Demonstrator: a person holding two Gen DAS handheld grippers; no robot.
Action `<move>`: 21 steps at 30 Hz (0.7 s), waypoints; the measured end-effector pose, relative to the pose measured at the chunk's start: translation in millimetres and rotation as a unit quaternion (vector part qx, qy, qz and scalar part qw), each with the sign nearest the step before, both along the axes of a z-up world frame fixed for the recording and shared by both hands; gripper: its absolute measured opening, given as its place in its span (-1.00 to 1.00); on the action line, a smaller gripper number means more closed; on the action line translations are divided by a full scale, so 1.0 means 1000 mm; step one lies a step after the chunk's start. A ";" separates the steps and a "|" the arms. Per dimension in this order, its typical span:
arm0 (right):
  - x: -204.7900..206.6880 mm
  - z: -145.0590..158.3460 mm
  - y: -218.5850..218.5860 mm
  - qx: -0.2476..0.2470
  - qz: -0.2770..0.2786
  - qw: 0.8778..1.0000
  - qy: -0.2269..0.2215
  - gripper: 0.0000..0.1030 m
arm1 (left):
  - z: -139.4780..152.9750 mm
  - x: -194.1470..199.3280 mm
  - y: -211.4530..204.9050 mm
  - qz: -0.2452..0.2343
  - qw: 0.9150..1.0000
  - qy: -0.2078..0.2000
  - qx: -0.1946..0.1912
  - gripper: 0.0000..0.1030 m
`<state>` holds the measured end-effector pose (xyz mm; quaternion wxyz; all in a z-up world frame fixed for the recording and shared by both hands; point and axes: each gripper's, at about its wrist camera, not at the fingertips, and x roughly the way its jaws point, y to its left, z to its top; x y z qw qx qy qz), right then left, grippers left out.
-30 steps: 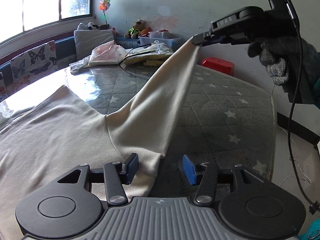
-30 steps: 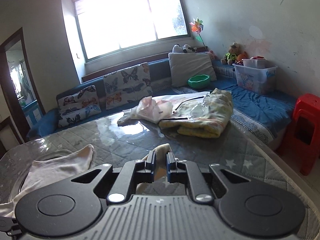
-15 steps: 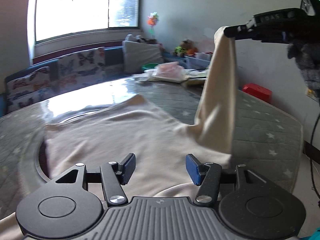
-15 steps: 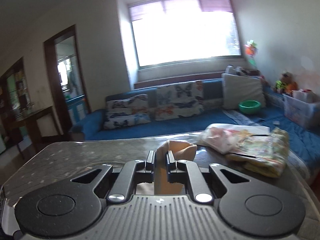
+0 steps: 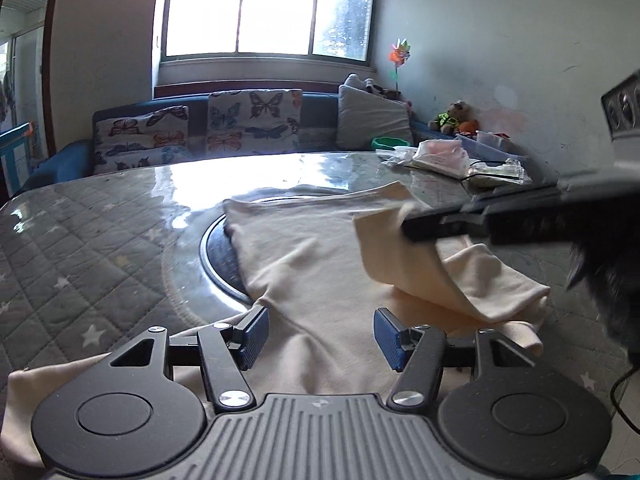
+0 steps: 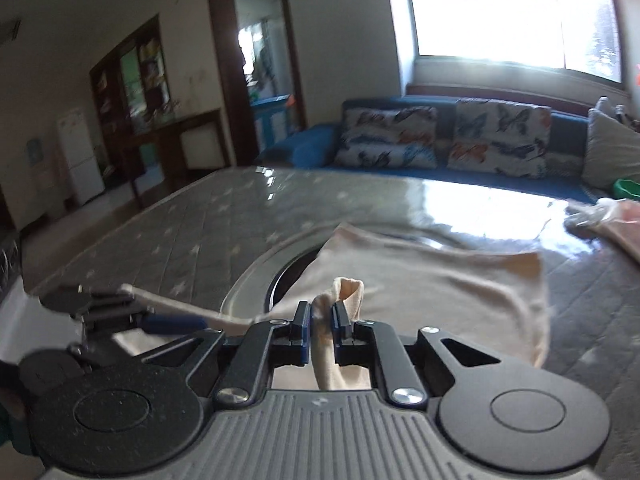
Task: Fold clothes
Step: 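Lay the sleeve across the shirt body and open the right gripper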
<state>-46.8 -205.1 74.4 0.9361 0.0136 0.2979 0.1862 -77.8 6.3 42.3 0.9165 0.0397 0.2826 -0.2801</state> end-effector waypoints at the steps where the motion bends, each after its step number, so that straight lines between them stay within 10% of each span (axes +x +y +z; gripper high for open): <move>1: 0.002 -0.004 0.003 0.003 0.004 1.000 0.008 -0.81 | -0.001 0.001 0.001 0.003 1.000 0.002 -0.001 0.19; 21: -0.053 -0.042 -0.118 -0.031 -0.097 0.992 0.077 -0.65 | 0.003 0.004 -0.044 -0.044 0.999 -0.001 -0.011 0.19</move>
